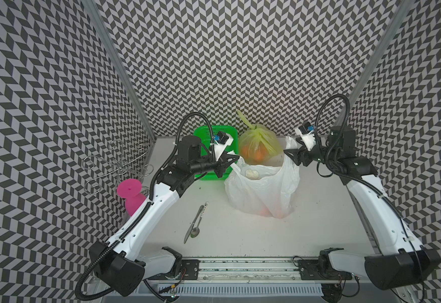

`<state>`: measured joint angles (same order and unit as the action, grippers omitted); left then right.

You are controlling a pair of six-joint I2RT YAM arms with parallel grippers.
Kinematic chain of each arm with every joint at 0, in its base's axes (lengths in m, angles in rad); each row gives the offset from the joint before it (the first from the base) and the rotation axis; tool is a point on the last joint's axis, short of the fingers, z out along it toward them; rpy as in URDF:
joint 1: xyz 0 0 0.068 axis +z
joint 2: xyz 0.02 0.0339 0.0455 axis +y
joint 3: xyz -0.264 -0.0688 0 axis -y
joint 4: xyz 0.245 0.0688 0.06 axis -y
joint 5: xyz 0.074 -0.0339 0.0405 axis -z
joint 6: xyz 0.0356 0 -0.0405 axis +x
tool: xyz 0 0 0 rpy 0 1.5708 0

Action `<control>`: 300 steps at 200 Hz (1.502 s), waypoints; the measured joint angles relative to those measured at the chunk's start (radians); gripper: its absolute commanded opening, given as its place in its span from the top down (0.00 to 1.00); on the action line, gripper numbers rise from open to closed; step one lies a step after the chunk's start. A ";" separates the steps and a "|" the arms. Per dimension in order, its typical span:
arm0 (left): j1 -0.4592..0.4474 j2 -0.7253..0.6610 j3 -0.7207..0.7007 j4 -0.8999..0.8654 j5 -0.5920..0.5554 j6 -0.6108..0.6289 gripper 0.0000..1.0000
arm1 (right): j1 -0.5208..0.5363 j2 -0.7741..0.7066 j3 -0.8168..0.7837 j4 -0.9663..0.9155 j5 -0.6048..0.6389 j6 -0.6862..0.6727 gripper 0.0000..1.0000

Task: Place the oranges into plastic bags & tie knots
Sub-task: Adjust the plastic bag at the center of the board, then tie the plastic bag at the center of the board.

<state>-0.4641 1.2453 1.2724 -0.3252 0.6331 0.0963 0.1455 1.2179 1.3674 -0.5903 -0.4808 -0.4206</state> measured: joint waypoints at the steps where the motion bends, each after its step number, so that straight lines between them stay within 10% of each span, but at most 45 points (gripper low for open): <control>1: 0.000 0.000 0.000 0.001 0.000 -0.001 1.00 | 0.000 -0.004 -0.002 0.000 0.001 0.000 0.07; 160: -0.008 0.038 0.009 0.008 -0.011 -0.011 1.00 | 0.104 -0.360 -0.561 0.420 -0.050 0.045 0.02; 236: -0.007 0.045 0.022 0.007 -0.011 -0.008 0.90 | 0.185 -0.362 -0.617 0.577 0.113 0.064 0.81; 300: 0.010 0.032 0.102 -0.072 0.049 0.105 0.29 | 0.186 -0.298 -0.542 0.552 0.114 0.101 1.00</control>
<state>-0.4538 1.2770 1.3743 -0.3977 0.6823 0.2012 0.3317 0.9203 0.8257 -0.0380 -0.3668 -0.3195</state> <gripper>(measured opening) 0.618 0.048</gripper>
